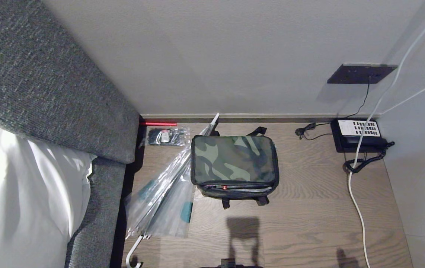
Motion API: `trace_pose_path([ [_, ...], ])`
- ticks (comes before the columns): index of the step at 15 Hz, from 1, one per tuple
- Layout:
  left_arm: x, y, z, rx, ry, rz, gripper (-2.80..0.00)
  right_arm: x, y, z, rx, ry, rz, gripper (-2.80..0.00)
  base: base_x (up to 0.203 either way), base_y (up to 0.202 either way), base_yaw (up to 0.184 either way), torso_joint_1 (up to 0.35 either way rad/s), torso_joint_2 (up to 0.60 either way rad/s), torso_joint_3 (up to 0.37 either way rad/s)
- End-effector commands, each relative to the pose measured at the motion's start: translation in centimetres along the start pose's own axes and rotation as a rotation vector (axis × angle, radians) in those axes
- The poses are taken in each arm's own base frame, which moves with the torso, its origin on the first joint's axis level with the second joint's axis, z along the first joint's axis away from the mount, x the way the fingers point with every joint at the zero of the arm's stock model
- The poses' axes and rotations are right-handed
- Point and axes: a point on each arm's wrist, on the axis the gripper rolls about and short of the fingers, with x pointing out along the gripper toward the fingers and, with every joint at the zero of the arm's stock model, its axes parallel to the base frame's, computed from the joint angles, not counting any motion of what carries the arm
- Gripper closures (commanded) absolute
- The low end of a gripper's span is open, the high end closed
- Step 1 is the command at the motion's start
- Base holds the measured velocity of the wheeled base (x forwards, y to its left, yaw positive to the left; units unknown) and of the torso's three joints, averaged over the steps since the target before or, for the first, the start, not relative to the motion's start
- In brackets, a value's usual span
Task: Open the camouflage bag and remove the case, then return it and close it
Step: Open the top of the storage box
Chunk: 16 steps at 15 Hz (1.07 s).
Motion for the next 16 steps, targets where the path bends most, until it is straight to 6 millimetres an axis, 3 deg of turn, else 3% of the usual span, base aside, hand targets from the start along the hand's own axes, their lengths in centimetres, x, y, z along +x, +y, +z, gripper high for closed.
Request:
trace_pose_path([
  [1, 0.0, 0.0, 0.0, 0.0, -0.001, 0.0, 0.0, 0.0, 0.0, 0.0, -0.002, 0.0, 0.001, 0.0, 0.0, 0.0, 0.0, 0.0, 0.0, 0.0],
  [4, 0.0, 0.0, 0.0, 0.0, 0.0, 0.0, 0.0, -0.1, 0.0, 0.3, 0.014, -0.013, -0.006, 0.0, 0.0, 0.0, 0.0, 0.0, 0.0, 0.0],
  [6, 0.0, 0.0, 0.0, 0.0, -0.001, 0.0, 0.0, -1.1, -0.1, 2.7, 0.017, -0.057, -0.01, 0.0, 0.0, 0.0, 0.0, 0.0, 0.0, 0.0],
  [9, 0.0, 0.0, 0.0, 0.0, 0.001, 0.0, 0.0, -5.2, -0.2, 6.8, 0.048, 0.023, 0.018, 0.0, 0.0, 0.0, 0.0, 0.0, 0.0, 0.0],
  [11, 0.0, 0.0, 0.0, 0.001, -0.001, 0.0, 0.0, -6.9, -0.2, 7.0, 0.075, 0.124, 0.037, 0.0, 0.0, 0.0, 0.0, 0.0, 0.0, 0.0],
  [15, 0.0, 0.0, 0.0, 0.001, -0.001, 0.0, 0.0, -7.3, 0.2, 4.0, 0.181, 0.414, 0.152, 0.0, 0.0, 0.0, 0.0, 0.0, 0.0, 0.0],
  [16, 0.0, 0.0, 0.0, 0.0, 0.0, 0.0, 0.0, -7.0, 0.2, 4.1, 0.19, 0.399, 0.159, 0.0, 0.0, 0.0, 0.0, 0.0, 0.0, 0.0],
])
